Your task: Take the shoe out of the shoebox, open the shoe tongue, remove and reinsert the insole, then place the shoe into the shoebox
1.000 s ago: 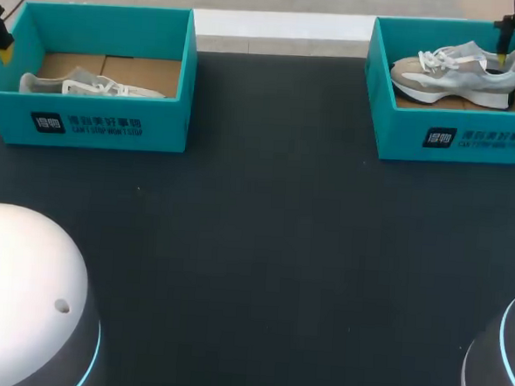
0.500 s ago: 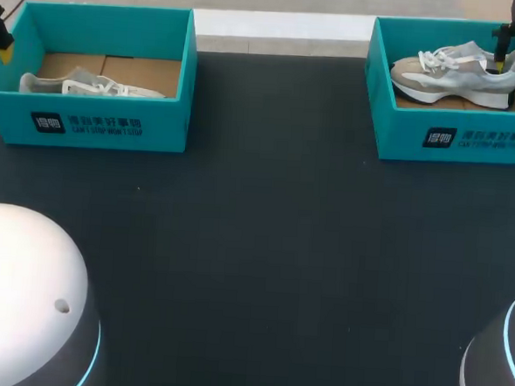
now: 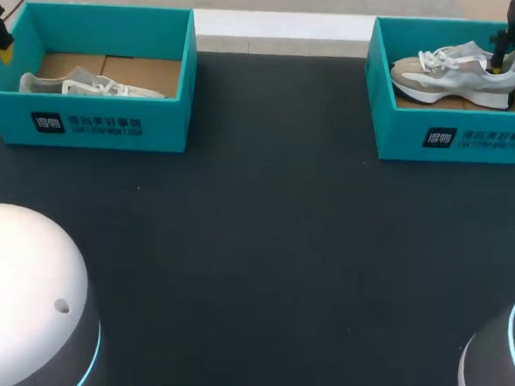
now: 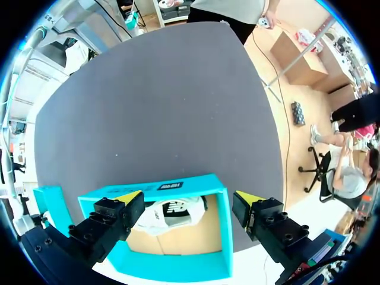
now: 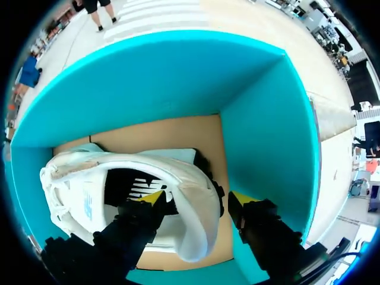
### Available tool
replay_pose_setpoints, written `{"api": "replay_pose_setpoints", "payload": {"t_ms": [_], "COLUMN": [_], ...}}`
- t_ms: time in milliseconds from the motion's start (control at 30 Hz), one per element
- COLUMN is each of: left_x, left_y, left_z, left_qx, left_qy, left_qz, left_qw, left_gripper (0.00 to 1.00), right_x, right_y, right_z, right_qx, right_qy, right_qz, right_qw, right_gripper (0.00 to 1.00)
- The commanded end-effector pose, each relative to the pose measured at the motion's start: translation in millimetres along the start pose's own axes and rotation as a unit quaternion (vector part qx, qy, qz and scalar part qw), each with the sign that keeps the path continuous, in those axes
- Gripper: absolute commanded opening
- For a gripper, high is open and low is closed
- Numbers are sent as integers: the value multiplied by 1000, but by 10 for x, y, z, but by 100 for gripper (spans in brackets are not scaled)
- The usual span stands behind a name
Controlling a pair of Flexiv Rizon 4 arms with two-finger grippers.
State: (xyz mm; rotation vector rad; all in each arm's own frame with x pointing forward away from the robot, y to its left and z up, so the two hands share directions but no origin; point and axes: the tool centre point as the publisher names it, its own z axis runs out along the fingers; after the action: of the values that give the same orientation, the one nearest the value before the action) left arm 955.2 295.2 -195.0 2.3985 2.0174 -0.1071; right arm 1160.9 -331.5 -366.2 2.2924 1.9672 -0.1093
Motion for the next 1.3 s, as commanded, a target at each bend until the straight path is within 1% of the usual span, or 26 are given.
{"api": "replay_pose_setpoints", "payload": {"t_ms": [33, 67, 100, 133, 167, 200, 267, 367, 400, 533, 600, 733, 800, 833, 867, 933, 1167, 1233, 1300], "left_x": [-6, -6, -6, -6, -6, -6, -6, -6, -6, -6, -6, -6, -6, -6, -6, -6, -6, -6, -6], "left_y": [-16, -16, -16, -16, -16, -16, -16, -16, -16, -16, -16, -16, -16, -16, -16, -16, -16, -16, -16], "left_z": [-1, -1, -1, -1, -1, -1, -1, -1, -1, -1, -1, -1, -1, -1, -1, -1, -1, -1, -1], "left_qx": [-1, -1, -1, -1, -1, -1, -1, -1, -1, -1, -1, -1, -1, -1, -1, -1, -1, -1, -1], "left_qy": [2, 2, 2, 2, 2, 2, 2, 2, 2, 2, 2, 2, 2, 2, 2, 2, 2, 2, 2], "left_qz": [0, 0, 0, 0, 0, 0, 0, 0, 0, 0, 0, 0, 0, 0, 0, 0, 0, 0, 0], "left_qw": [1000, 1000, 1000, 1000, 1000, 1000, 1000, 1000, 1000, 1000, 1000, 1000, 1000, 1000, 1000, 1000, 1000, 1000, 1000], "left_gripper": [100, 100, 100, 100, 100, 100, 100, 100, 100, 100, 100, 100, 100, 100, 100, 100, 100, 100, 100], "right_x": [-15, -16, -12, -11, -10, -8, -15, -28, -30, -100, -154, -271, -308, -322, -337, -376, -329, -302, -289], "right_y": [58, 45, 37, 34, 33, 25, 10, -30, -59, -199, -271, -377, -401, -406, -411, -415, -432, -450, -466], "right_z": [90, 106, 109, 109, 110, 106, 82, -12, -48, -168, -276, -571, -743, -785, -884, -985, -1345, -1465, -1579], "right_qx": [25, 27, 28, 28, 28, 26, 25, 20, 29, 32, 31, 16, 2, 2, -9, -20, -44, -45, -59], "right_qy": [3, 3, 4, 4, 5, 5, 2, -6, -13, -9, -7, -12, -15, -17, -26, -29, -39, -61, -52], "right_qz": [-4, -5, -6, -6, -6, -8, -9, -18, -26, -18, -14, -11, -9, -11, -7, -2, 4, 1, 15], "right_qw": [1000, 1000, 1000, 1000, 1000, 1000, 1000, 1000, 999, 999, 999, 1000, 1000, 1000, 1000, 999, 998, 997, 997], "right_gripper": [59, 56, 49, 37, 29, 0, 0, 0, 0, 0, 0, 0, 0, 0, 0, 0, 0, 0, 0]}}
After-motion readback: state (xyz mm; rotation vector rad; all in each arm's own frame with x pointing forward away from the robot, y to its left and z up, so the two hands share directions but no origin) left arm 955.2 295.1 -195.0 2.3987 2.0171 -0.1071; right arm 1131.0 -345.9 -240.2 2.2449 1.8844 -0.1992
